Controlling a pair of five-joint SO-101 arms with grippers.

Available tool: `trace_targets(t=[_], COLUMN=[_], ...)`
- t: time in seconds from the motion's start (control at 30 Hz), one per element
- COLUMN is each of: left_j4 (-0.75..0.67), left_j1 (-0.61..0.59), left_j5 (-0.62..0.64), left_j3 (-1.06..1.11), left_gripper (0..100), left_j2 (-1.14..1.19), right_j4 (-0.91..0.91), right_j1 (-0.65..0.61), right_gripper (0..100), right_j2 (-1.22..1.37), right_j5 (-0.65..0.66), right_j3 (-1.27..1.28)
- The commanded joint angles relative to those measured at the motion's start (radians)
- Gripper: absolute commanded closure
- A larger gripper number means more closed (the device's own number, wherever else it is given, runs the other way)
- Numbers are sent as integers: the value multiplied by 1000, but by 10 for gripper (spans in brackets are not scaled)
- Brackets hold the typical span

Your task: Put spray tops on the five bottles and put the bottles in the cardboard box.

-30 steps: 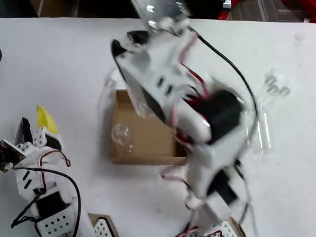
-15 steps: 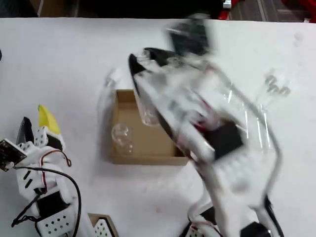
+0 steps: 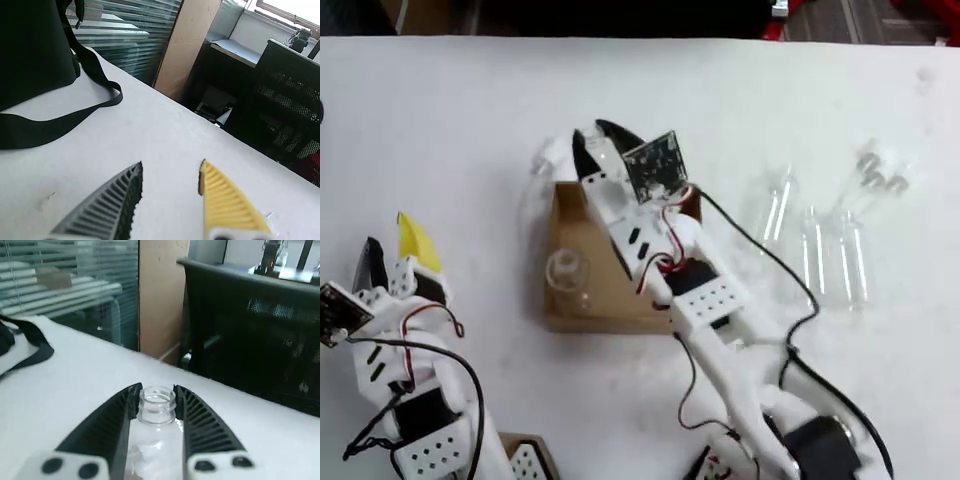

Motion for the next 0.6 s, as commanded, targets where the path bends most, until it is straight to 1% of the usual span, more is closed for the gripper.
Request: trace_targets(t=[0.0,0.07,0.3,0.37,0.57], left_j4=[-20,-20,-20,-20,-20], left_j1=[13,13,13,13,13], left_j5=[8,8,8,8,8], left_j3=[-3,-3,-3,-3,-3], left_gripper=[819,819,819,819,819], left_j2=[-8,-8,-8,-8,-8], right_j4=[-114,-116,-119,-183,-470], right_j1=[13,-2,-77,-85,-79], right_gripper=[983,983,983,983,983], right_j2=[130,183,252,288,463], right_j5=[-77,-104,-107,-106,-104], right_j3=[-41,-60,-72,-71,-71])
